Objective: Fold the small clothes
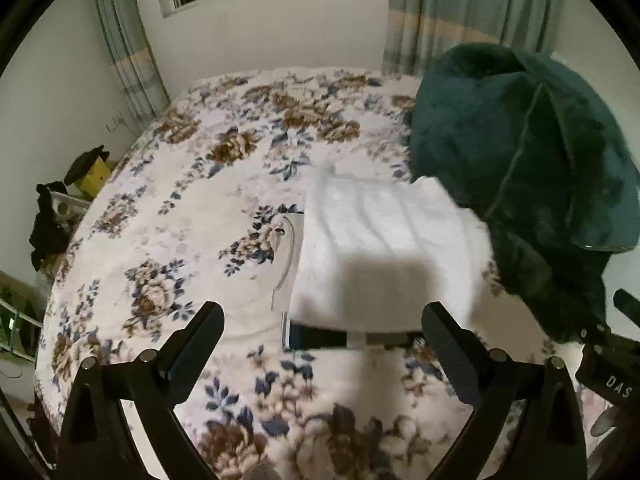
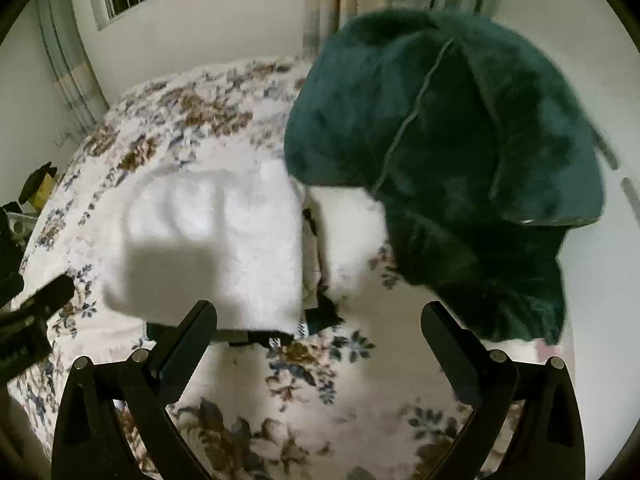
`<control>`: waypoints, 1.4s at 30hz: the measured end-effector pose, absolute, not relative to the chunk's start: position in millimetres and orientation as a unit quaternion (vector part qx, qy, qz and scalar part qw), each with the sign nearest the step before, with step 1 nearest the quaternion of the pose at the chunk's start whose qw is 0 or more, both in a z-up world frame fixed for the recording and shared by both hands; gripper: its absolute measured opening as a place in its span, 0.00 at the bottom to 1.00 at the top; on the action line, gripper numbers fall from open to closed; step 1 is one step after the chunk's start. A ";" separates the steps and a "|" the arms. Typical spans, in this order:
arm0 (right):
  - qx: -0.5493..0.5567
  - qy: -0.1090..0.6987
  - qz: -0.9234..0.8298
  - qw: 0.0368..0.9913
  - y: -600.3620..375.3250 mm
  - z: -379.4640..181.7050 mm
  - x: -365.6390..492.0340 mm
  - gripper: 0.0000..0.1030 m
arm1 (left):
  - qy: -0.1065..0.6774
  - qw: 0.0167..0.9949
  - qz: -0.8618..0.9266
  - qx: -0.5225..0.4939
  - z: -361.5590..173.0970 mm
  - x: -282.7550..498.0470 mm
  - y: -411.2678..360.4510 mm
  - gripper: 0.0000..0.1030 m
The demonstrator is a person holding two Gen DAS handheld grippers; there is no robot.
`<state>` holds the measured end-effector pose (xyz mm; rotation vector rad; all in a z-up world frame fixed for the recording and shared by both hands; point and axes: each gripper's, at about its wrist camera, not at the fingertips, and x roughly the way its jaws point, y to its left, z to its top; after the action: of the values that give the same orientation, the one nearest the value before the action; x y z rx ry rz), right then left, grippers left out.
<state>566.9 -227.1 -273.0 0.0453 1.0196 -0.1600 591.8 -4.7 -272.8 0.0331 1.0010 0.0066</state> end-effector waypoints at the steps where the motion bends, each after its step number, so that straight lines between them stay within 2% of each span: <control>1: 0.020 0.479 -0.078 0.874 -227.7 -252.5 548.6 1.00 | 0.477 0.879 -0.001 0.014 -261.9 580.7 -6.7 0.98; 12: 0.003 0.376 -0.080 0.923 -222.4 -71.0 379.3 1.00 | 0.398 0.917 -0.003 0.023 -120.4 442.6 -15.1 0.98; 18: 0.007 0.334 -0.065 0.940 -215.1 -3.4 302.0 1.00 | 0.368 0.930 -0.005 0.012 -71.5 381.8 -16.6 0.98; 27: 0.008 0.310 -0.056 0.949 -210.4 34.0 231.7 1.00 | 0.342 0.940 -0.005 0.010 -45.2 330.3 -12.7 0.98; 42: -0.001 0.302 -0.052 0.952 -208.2 46.9 216.3 1.00 | 0.327 0.945 0.003 0.001 -36.2 301.9 -6.9 1.00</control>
<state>216.3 -208.2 46.9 -0.0021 0.6142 -0.1065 301.9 -6.9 -36.2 0.0010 0.6665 0.0067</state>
